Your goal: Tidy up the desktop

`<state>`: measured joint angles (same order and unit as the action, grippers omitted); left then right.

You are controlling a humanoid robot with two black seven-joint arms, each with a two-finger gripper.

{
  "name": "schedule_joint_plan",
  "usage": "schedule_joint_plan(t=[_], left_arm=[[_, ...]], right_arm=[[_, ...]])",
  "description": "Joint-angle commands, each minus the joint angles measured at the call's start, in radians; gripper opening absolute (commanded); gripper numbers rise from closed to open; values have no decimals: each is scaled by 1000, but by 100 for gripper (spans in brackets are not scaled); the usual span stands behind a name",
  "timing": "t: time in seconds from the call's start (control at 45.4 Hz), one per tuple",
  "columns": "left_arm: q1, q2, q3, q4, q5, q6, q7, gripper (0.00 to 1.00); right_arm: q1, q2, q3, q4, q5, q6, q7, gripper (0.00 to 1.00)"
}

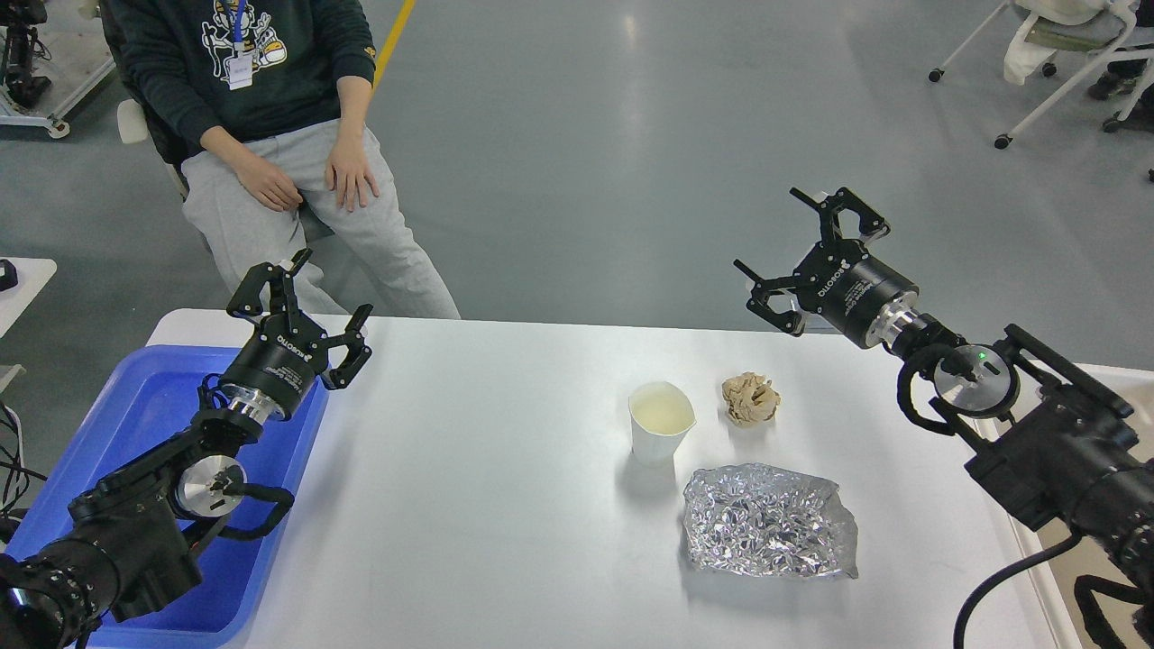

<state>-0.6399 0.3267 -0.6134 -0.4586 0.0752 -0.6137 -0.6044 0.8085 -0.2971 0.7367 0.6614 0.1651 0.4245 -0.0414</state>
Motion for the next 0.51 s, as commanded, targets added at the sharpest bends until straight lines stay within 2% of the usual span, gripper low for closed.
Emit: schedule_joint_plan(t=[0.0,0.484], left_arm=[[0,0,0,0,0,0,0,100],[0,0,0,0,0,0,0,100]], right_arm=[[-8,1,-2,-2,-1,3,0,100],[-11,16,-2,-2,1,0,0,100]])
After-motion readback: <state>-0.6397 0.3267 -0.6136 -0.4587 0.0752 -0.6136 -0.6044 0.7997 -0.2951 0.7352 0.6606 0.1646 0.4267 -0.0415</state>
